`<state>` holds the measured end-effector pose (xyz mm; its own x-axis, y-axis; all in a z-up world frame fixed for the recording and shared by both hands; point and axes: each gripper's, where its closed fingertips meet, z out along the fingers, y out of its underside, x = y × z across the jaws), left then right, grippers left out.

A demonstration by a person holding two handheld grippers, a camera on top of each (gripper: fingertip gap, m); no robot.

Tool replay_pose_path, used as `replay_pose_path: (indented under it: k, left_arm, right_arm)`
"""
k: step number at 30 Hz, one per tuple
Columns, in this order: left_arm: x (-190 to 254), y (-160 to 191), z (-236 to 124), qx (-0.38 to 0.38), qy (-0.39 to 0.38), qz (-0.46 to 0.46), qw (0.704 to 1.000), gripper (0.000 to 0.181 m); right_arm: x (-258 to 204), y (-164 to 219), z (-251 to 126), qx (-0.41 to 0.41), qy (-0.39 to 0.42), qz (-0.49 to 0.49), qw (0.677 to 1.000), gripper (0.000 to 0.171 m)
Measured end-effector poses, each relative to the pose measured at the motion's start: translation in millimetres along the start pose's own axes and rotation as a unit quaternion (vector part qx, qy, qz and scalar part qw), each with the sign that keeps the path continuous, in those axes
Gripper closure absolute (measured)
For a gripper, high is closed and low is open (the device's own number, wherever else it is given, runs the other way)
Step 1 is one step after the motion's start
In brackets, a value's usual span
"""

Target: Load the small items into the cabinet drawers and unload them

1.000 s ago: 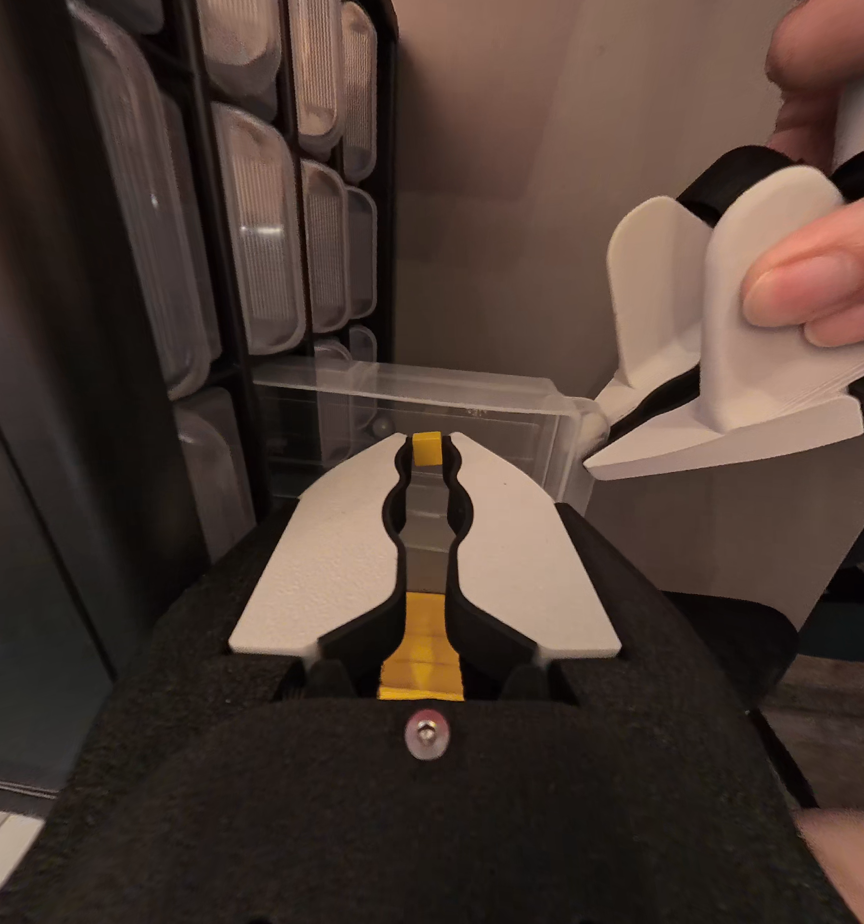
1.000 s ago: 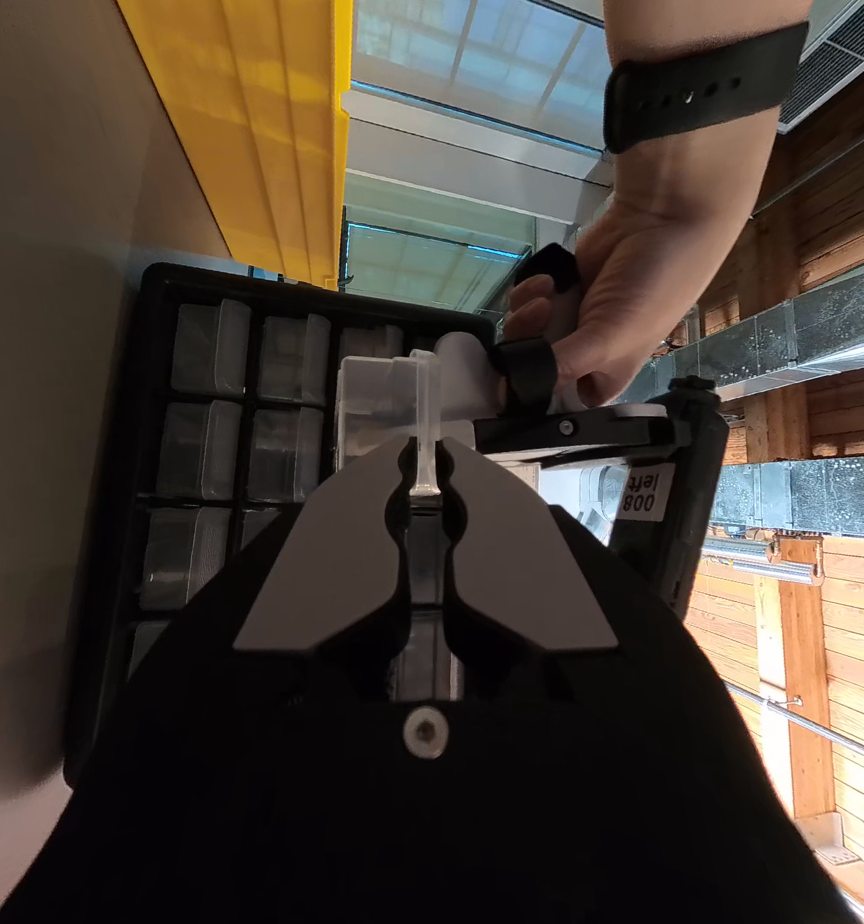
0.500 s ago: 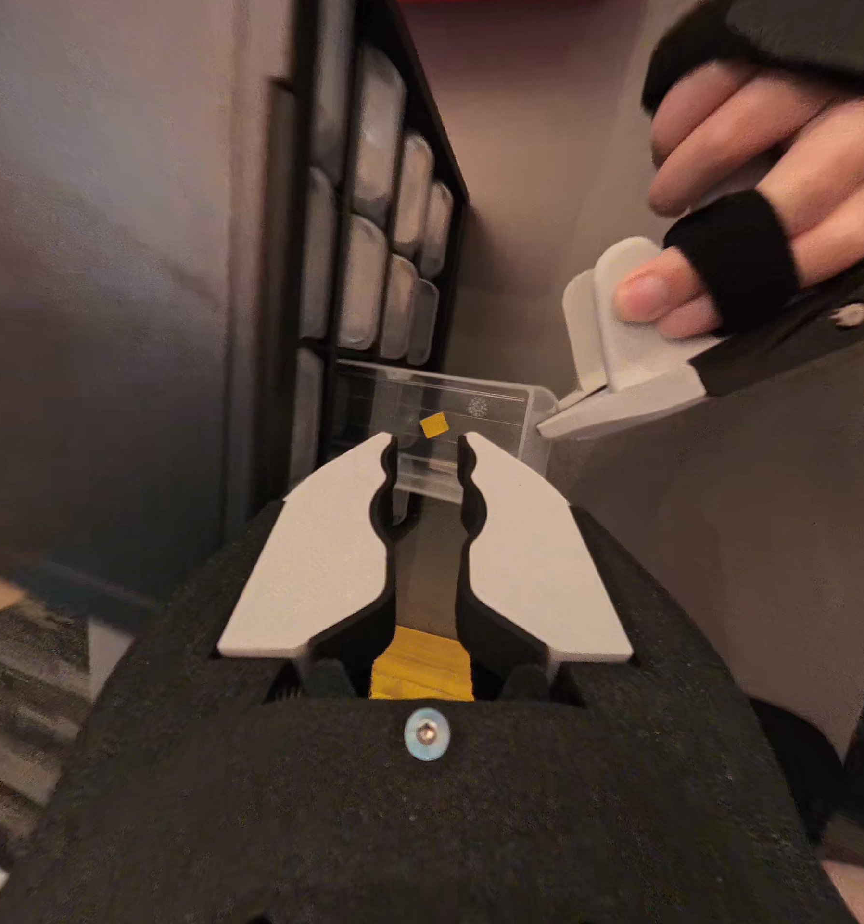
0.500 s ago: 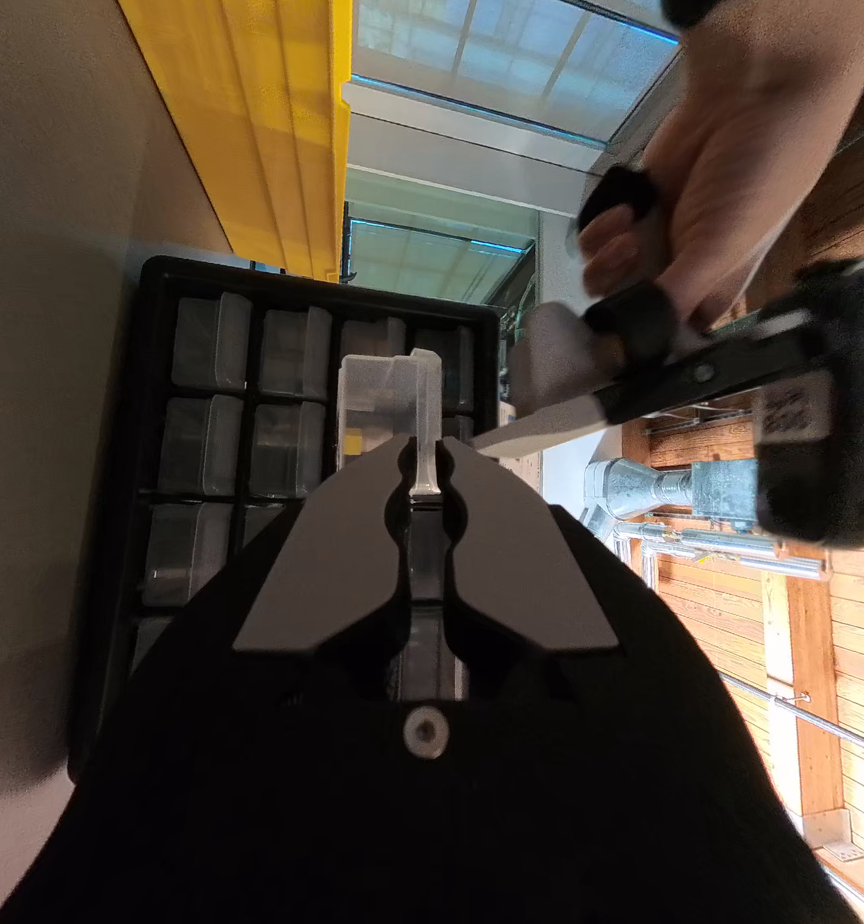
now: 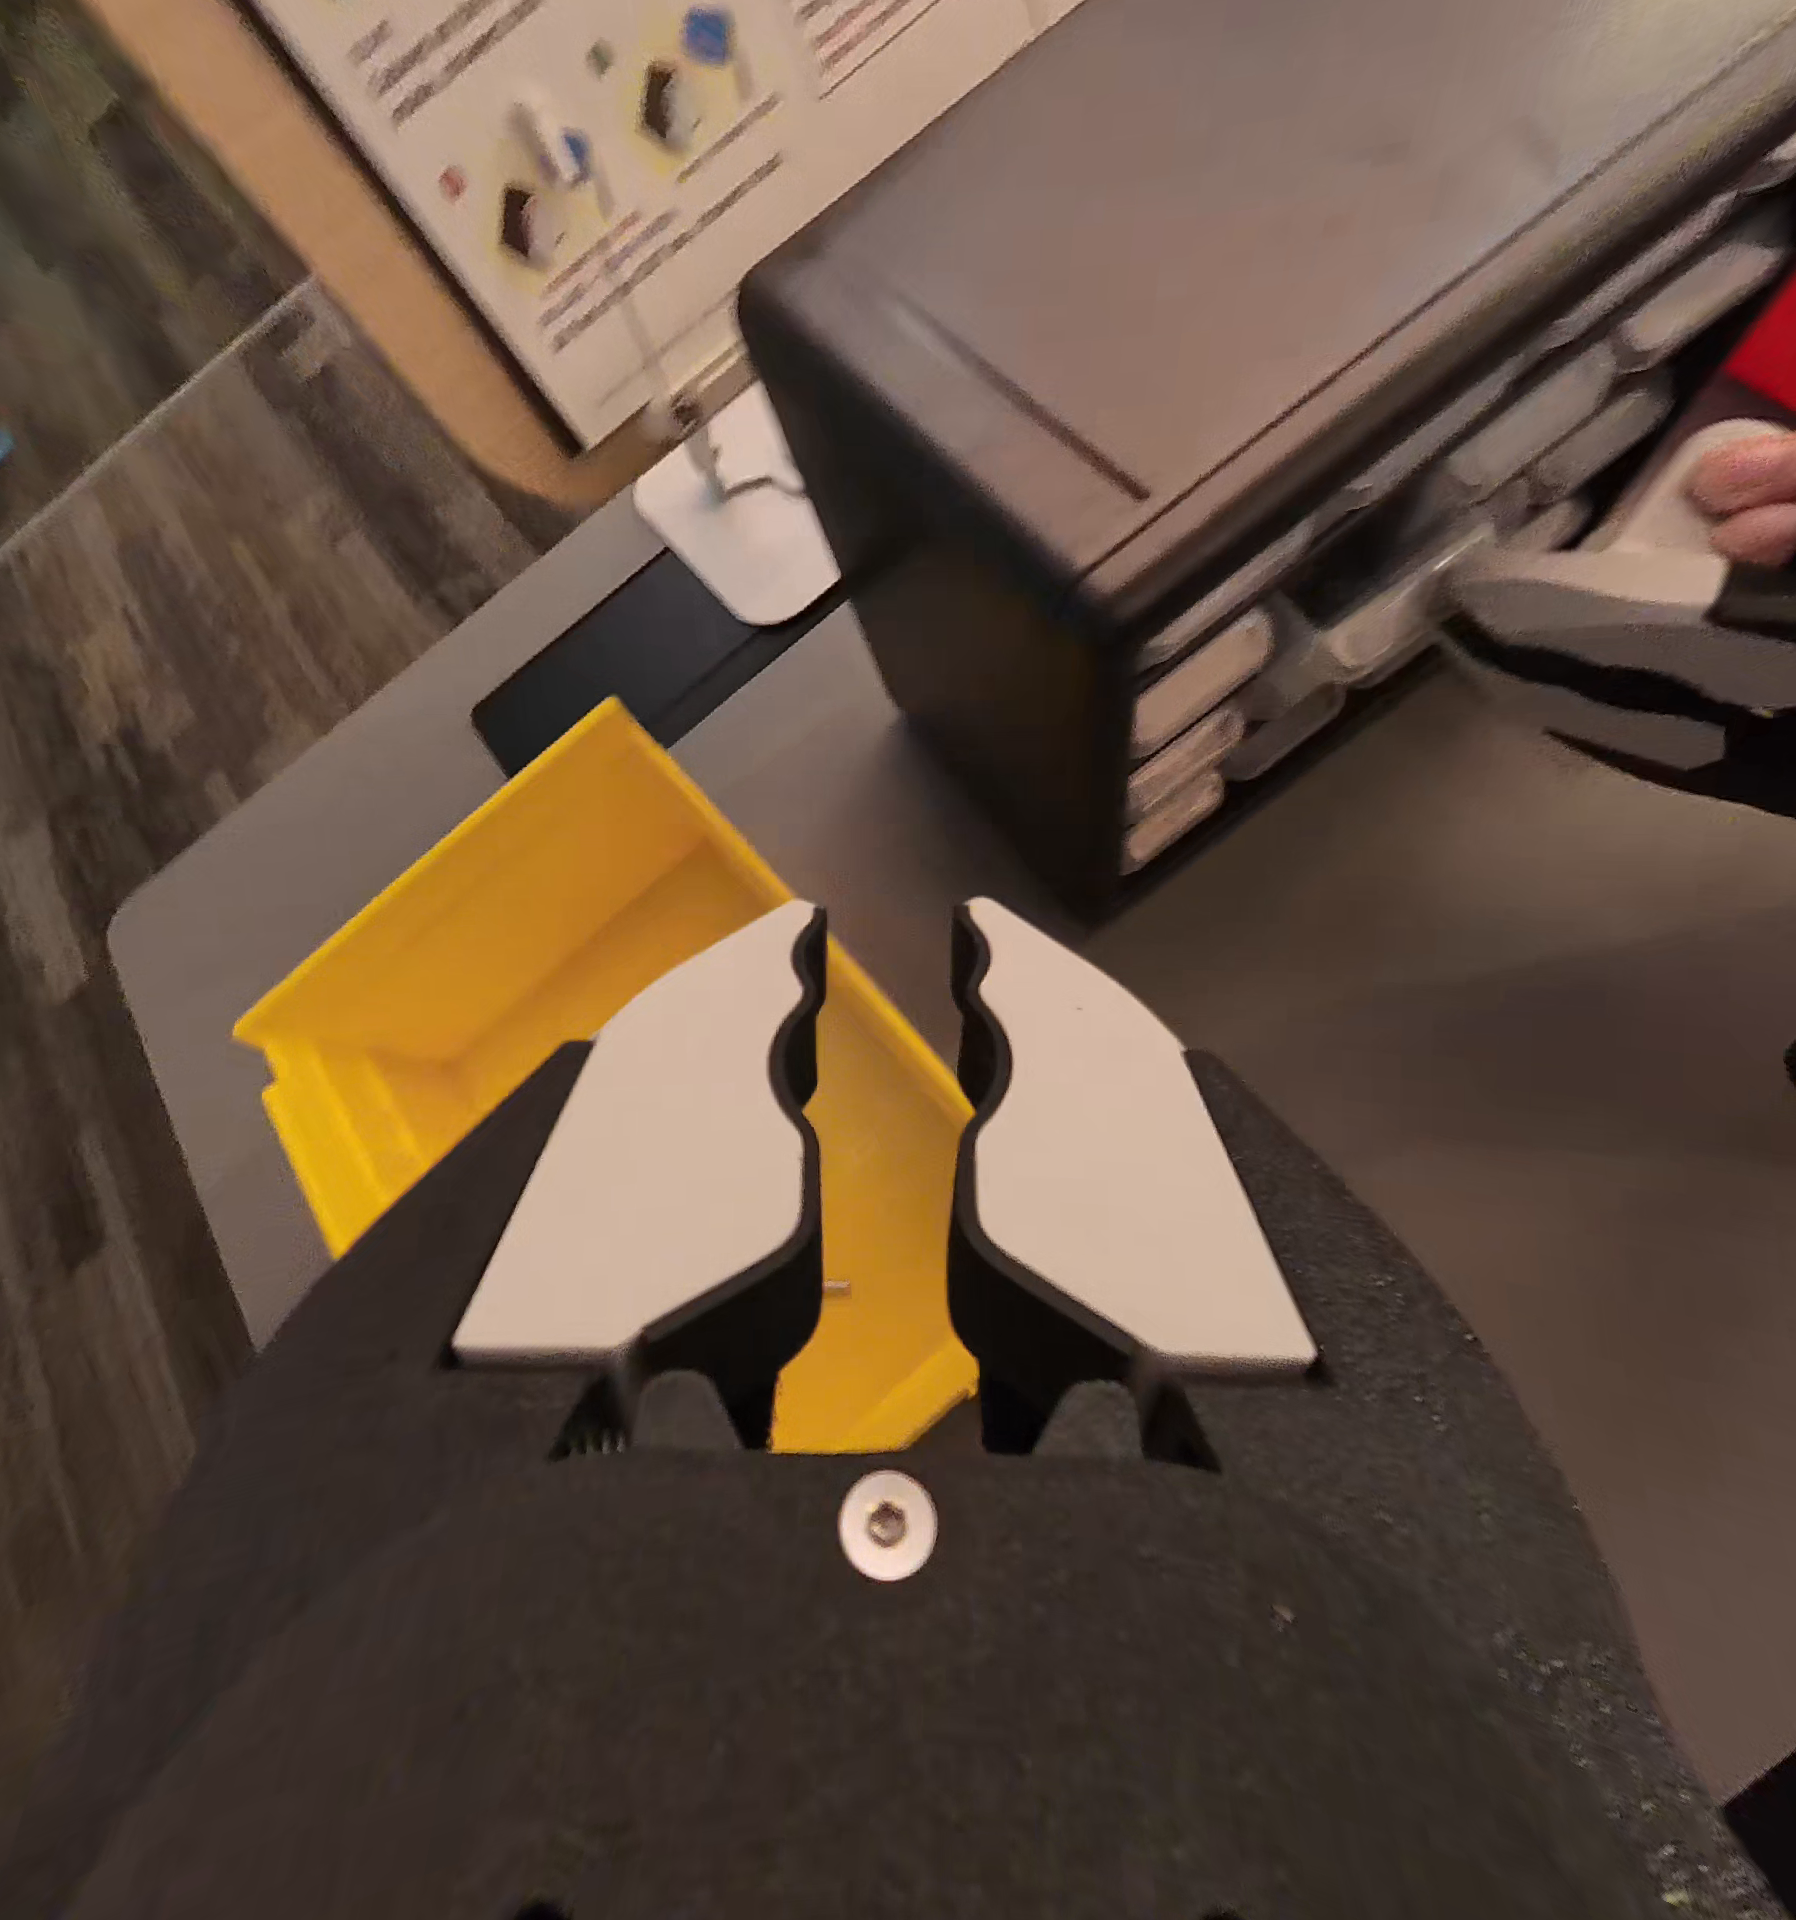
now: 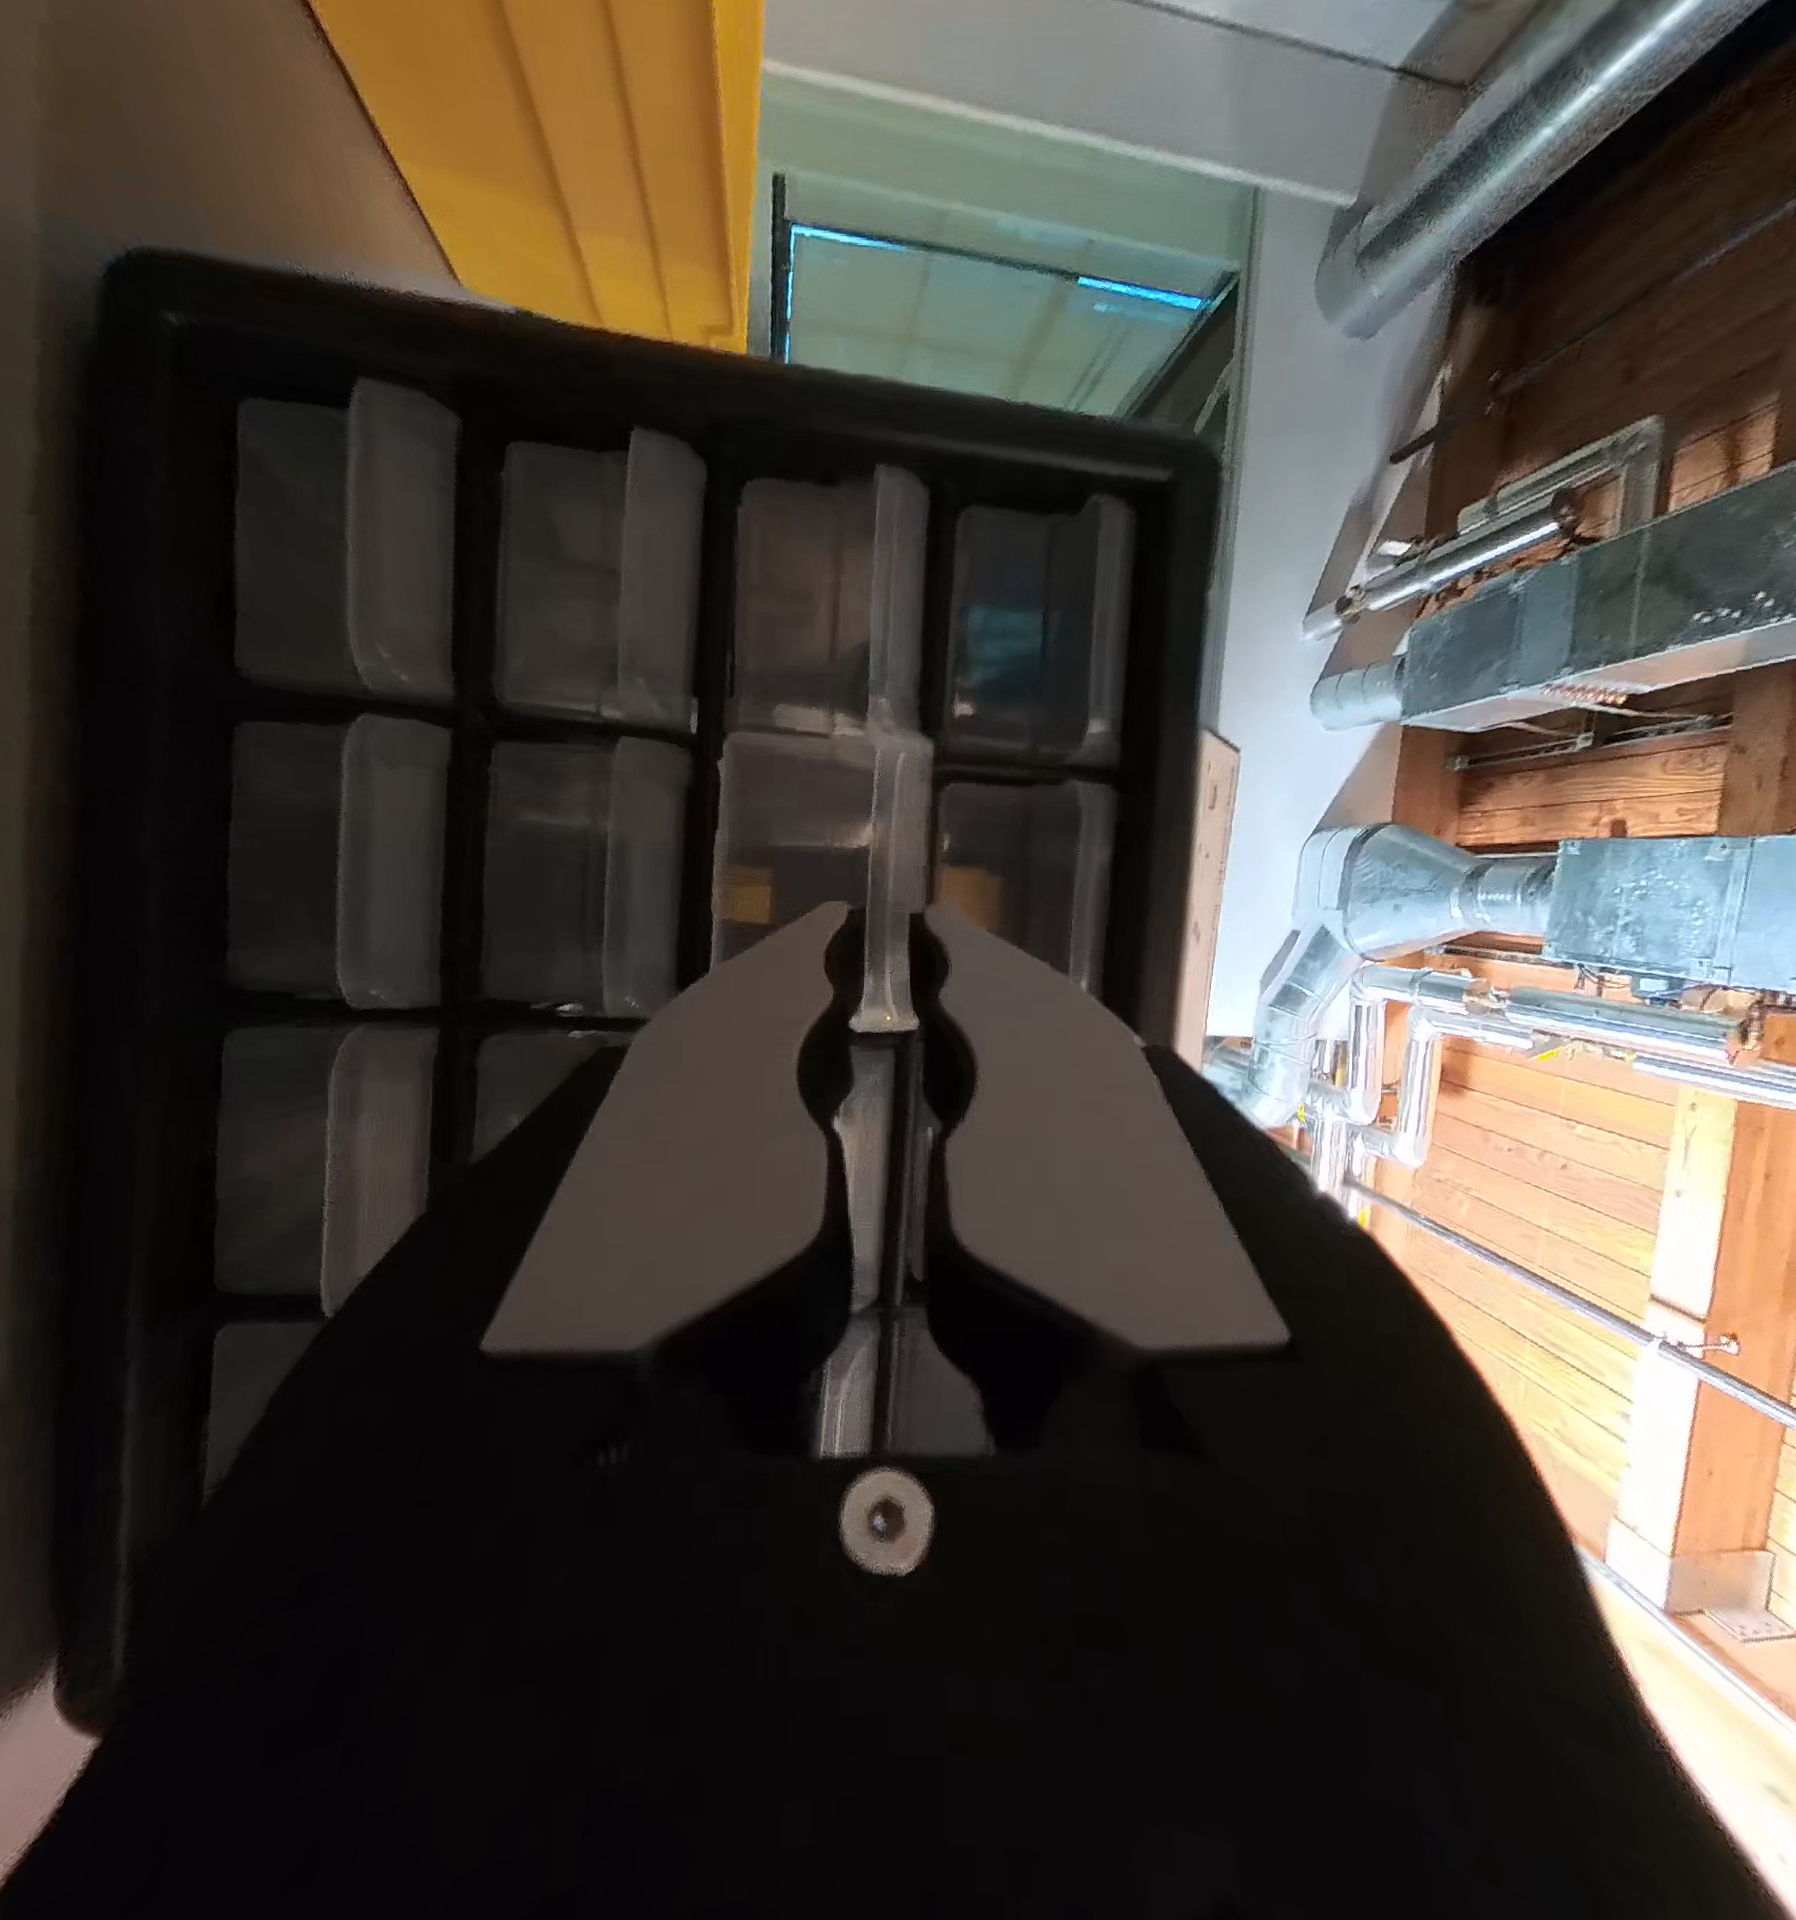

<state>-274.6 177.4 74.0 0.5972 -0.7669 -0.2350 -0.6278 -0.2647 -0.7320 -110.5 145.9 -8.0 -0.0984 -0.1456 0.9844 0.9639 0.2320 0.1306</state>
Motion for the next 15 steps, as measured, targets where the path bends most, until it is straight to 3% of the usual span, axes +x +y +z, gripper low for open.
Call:
replay_pose_path:
  k: [9, 12, 15]
  left_arm:
    - [-39.4, 38.6, 9.5, -0.069, -0.029, -0.065, 0.995, 0.157]
    - [-44.1, 42.1, 8.4, -0.07, -0.033, -0.066, 0.995, 0.156]
    - [-51.4, 49.2, 4.4, -0.072, -0.037, -0.077, 0.994, 0.154]
  right_arm:
    - [-5.2, 13.5, 17.3, -0.029, -0.003, 0.005, 1.0, 0.153]
    - [-1.9, 15.4, 1.8, -0.017, 0.01, 0.027, 0.999, 0.148]
    - [-26.2, 22.0, -21.8, -0.004, -0.039, 0.048, 0.998, 0.148]
